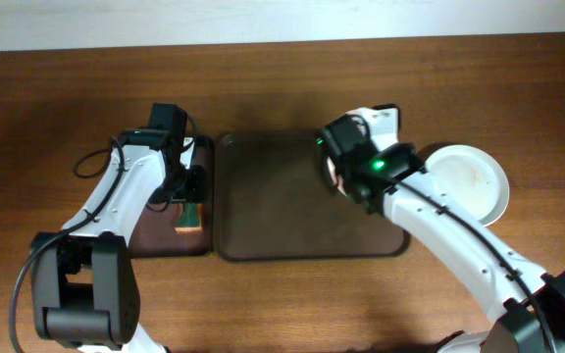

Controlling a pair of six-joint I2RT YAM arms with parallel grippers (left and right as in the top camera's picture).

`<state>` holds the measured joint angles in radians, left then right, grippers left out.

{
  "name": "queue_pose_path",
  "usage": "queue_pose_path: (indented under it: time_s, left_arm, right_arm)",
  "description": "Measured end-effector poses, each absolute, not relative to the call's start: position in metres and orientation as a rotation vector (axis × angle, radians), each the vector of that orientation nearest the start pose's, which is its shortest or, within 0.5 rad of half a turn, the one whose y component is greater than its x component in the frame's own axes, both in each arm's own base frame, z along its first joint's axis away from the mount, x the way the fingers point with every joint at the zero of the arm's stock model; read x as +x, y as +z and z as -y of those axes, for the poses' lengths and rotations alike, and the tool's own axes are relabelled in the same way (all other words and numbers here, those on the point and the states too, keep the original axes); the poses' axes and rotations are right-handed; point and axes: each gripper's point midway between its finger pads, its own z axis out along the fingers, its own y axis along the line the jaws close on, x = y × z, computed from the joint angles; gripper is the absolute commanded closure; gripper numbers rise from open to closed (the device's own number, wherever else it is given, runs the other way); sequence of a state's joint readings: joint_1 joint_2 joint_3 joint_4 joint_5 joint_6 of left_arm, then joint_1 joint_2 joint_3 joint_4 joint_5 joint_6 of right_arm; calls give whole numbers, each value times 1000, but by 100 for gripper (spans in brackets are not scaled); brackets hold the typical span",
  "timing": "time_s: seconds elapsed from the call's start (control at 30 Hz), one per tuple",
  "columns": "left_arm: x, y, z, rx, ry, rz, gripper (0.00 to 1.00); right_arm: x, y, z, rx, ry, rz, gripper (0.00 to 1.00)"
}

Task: Clean dirty plates on tray and stack at the side
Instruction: 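Lift the cleaned plate with the right gripper onto the side stack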

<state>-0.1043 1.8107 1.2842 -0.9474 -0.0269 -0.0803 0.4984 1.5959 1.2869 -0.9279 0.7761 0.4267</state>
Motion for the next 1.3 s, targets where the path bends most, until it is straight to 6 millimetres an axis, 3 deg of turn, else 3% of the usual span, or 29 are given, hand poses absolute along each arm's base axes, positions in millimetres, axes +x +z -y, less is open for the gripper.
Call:
queue_pose_path:
  time_s: [0.1, 0.17, 0.27, 0.33, 0.4, 0.5, 0.73, 0.87, 0.97, 1.07, 1.13, 1.23, 1.27, 1.3]
  left_arm:
    - [351, 57, 32, 6, 24, -3030, 36]
    - [355, 63, 32, -1, 19, -3002, 36]
    - [360, 77, 33, -7, 9, -2945, 29]
    - [363, 83, 33, -15, 4, -2921, 28]
    - [363, 83, 33, -18, 4, -2920, 11]
    - [363, 83, 33, -24, 3, -2920, 4]
    - [365, 84, 33, -28, 2, -2912, 4]
    - [365, 84, 33, -28, 2, -2912, 5]
    - [365, 84, 33, -28, 2, -2911, 5]
    - [365, 84, 33, -28, 2, -2911, 5]
    - [365, 84, 33, -28, 2, -2911, 4]
    - [365, 84, 34, -27, 2, -2910, 4]
    - [365, 84, 33, -28, 2, -2909, 4]
    - [366, 84, 34, -27, 2, -2909, 4]
  right_arm:
    - [362, 161, -23, 285, -604, -2506, 96]
    - [360, 150, 14, 483, -510, -2572, 96]
    - [356, 143, 29, 535, -409, -2638, 96]
    - [355, 151, 22, 464, -406, -2631, 96]
    - [355, 168, 7, 362, -454, -2580, 96]
    - [353, 195, -16, 232, -565, -2461, 96]
    - [340, 271, -93, -96, -874, -2025, 96]
    - [327, 311, -108, -77, -1007, -1807, 96]
    - [320, 325, -106, -60, -1088, -1735, 96]
    - [322, 326, -107, -44, -1063, -1738, 96]
    - [328, 315, -111, -67, -1001, -1794, 96]
    - [348, 275, -101, -73, -807, -2012, 96]
    - [356, 256, -78, 10, -731, -2121, 96]
    - [359, 244, -68, 56, -667, -2191, 96]
